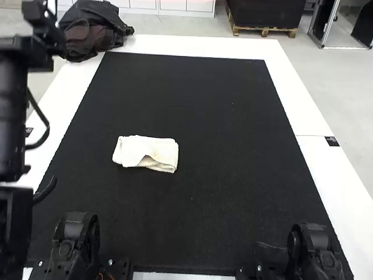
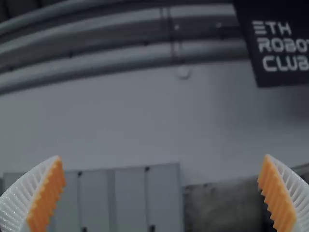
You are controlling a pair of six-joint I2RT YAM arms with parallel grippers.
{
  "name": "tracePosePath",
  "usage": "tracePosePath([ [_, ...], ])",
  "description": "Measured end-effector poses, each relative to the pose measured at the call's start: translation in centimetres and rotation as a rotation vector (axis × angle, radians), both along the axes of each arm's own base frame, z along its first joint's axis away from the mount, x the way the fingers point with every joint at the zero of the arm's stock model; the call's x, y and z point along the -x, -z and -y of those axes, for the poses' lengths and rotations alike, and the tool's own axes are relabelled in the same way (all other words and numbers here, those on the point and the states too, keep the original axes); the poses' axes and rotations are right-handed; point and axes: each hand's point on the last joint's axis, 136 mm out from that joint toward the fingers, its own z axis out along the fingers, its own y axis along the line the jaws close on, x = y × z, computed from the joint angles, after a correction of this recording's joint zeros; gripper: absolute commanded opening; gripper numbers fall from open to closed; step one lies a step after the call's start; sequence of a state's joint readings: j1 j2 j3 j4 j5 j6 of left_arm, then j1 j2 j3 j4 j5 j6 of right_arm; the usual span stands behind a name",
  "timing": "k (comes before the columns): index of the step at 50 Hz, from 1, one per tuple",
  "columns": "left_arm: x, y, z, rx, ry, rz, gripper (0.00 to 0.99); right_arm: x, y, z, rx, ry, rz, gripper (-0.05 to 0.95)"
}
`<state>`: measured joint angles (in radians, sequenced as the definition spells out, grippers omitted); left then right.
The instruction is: Fold the towel.
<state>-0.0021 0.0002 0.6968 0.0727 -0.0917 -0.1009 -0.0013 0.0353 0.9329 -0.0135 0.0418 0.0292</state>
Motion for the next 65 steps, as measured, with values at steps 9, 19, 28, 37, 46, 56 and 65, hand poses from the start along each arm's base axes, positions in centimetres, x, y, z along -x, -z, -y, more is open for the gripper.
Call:
tracePosePath([
  [9, -3.0, 2.7, -0.2, -0.047, -0.057, -0.039, 0.964, -4.0, 3.6, 1.4, -0.032, 0.094, -0.067, 0.92],
  [19, -8.4, 9.5, -0.2, -0.142, -0.147, -0.102, 0.964, -11.8, 11.2, 1.9, -0.017, 0.128, -0.100, 0.92],
  [28, -9.4, 14.0, -2.7, -0.096, -0.307, -0.074, 0.964, -15.7, 18.1, 2.3, -0.015, 0.151, -0.190, 0.92],
  [37, -11.3, 17.9, -4.3, -0.090, -0.405, -0.236, 0.964, -19.3, 26.2, 2.5, -0.013, 0.157, -0.422, 0.92],
  [46, -14.2, 23.8, -4.6, -0.105, -0.386, -0.506, 0.964, -20.7, 31.2, 2.6, -0.054, 0.135, -0.628, 0.92],
  [56, -15.5, 30.0, -4.2, -0.090, -0.318, -0.756, 0.964, -21.0, 37.1, 2.6, -0.083, 0.126, -0.867, 0.92],
  [65, -15.5, 30.2, -4.1, -0.032, -0.285, -0.749, 0.964, -21.0, 37.1, 2.6, -0.090, 0.124, -0.867, 0.92],
])
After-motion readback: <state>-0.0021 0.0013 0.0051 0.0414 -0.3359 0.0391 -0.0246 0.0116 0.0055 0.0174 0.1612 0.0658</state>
